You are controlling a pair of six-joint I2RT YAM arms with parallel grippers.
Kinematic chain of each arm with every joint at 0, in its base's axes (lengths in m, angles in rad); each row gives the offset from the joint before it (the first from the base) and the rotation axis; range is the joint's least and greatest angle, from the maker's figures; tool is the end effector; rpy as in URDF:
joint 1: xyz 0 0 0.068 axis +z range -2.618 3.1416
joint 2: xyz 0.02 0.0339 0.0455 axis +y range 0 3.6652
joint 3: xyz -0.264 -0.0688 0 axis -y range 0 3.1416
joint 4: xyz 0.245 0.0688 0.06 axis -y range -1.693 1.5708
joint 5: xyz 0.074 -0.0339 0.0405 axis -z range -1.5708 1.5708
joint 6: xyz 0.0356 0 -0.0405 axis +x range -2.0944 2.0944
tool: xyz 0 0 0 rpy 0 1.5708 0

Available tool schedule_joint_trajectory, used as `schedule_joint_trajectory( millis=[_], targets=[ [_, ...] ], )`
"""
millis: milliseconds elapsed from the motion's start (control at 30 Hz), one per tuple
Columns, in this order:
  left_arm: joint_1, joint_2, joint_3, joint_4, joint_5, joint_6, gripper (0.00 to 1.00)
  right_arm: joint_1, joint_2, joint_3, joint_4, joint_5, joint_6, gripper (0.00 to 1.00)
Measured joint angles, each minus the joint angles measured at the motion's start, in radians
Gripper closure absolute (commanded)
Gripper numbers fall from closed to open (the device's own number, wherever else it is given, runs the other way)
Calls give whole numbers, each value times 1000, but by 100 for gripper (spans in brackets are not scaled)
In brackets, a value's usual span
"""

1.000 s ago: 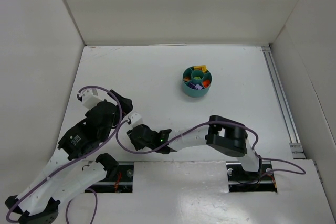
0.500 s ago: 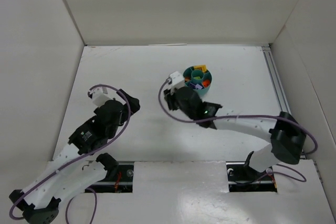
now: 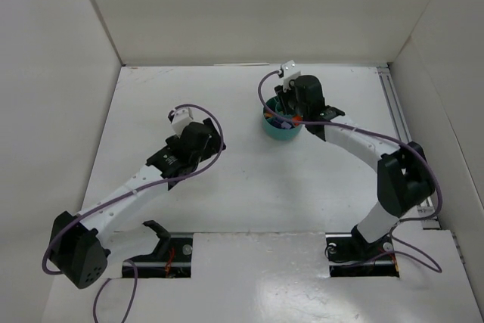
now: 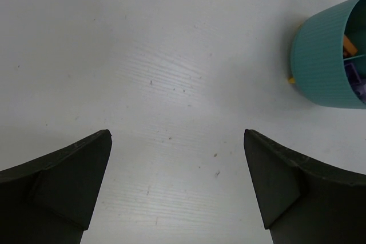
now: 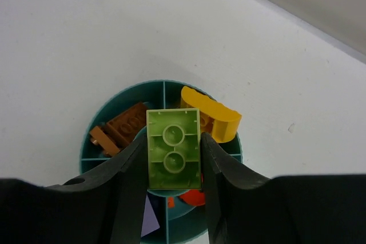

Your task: Sort the legos into containers by color

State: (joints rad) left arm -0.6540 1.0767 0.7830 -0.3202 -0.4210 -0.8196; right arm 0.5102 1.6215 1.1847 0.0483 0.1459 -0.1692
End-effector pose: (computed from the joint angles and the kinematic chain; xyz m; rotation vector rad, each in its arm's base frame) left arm 0.1944 -0.1306 0.2711 -0.4131 2.1118 -0.4069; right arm 0.3357 0.1820 0.2865 -0.5606 1.8738 0.0818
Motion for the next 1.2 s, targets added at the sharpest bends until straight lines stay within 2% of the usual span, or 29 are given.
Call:
schedule_joint_trajectory(
  millis=[267, 300, 367, 400, 467, 633, 700, 733, 800, 833, 1067, 1200],
  targets=[
    [101, 38, 5, 100, 79, 73, 0, -43, 114, 38, -25, -96, -17, 77],
    [104, 42, 5, 101, 84, 79, 0, -44, 115, 38, -27, -97, -16, 72],
    [108, 47, 5, 104, 93, 88, 0, -45, 115, 38, -26, -98, -8, 67],
    [112, 48, 5, 106, 98, 92, 0, -45, 115, 38, -26, -97, -3, 57],
    [114, 48, 5, 107, 101, 98, 0, -45, 114, 37, -25, -91, 10, 49],
    [126, 48, 5, 107, 111, 109, 0, -45, 79, 12, -24, -84, 28, 34],
    [126, 48, 5, 106, 111, 111, 0, -43, 48, 5, -29, -77, 31, 32],
    [126, 48, 5, 106, 112, 113, 0, -43, 27, 1, -29, -74, 31, 31],
    [126, 47, 5, 103, 113, 113, 0, -42, -23, -10, -29, -63, 33, 17],
    [126, 46, 5, 98, 114, 114, 0, -42, -55, -19, -26, -55, 34, 1],
    [126, -31, 5, 41, 115, 103, 0, -75, -401, -158, -73, 14, 34, 1],
    [126, -137, -13, 29, 105, 77, 0, -128, -640, -270, -180, 86, 34, 1]
  ],
)
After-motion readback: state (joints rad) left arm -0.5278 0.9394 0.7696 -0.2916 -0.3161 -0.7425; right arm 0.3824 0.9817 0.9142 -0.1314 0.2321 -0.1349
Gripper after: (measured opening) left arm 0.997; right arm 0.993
